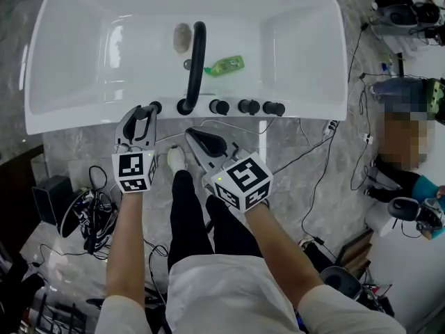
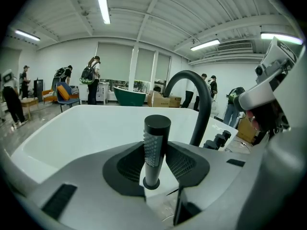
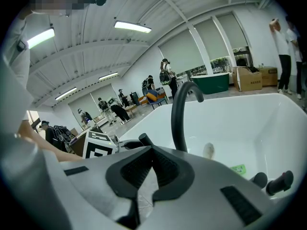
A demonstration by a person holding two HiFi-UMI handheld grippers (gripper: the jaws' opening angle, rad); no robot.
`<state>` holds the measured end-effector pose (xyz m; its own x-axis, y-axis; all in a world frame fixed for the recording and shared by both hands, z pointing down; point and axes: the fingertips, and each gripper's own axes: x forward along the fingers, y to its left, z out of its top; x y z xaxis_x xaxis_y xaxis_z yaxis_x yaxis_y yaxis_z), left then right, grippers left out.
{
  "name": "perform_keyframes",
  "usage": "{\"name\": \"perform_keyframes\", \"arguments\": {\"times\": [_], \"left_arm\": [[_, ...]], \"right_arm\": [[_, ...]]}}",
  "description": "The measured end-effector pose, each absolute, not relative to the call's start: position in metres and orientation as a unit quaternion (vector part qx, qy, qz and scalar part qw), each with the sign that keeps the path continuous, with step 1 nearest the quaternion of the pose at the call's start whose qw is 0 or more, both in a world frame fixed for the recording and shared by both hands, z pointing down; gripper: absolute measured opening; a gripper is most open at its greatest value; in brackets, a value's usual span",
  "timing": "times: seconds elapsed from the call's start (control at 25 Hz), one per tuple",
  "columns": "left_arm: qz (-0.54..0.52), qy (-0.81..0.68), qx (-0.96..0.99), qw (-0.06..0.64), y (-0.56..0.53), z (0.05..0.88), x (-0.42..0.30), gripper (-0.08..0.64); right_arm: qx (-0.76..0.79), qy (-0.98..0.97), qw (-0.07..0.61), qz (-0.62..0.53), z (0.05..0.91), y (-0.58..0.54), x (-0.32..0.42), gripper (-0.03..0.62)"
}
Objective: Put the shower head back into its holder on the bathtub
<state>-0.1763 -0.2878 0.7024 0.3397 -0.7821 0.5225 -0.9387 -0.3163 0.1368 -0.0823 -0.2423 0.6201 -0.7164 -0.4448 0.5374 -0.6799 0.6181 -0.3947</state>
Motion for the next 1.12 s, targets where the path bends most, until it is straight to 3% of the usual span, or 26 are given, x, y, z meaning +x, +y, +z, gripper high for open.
{"name": "perform_keyframes", "arguments": {"times": [0.68,1.12], "left_arm": [[0.205,-0.531,0.794,0.211,-0.282,0.705,-0.167,0.141],[0.22,-0.539,0.785,0.214,-0.274,0.7,-0.173,0.218]], "right_arm": [[0.348,-0.873,0.191,0.284,0.621,-0.257,-0.088,0.017],[0.341,-0.878,0.19,0.278,0.609,-0.252,-0.083,0.017]]}}
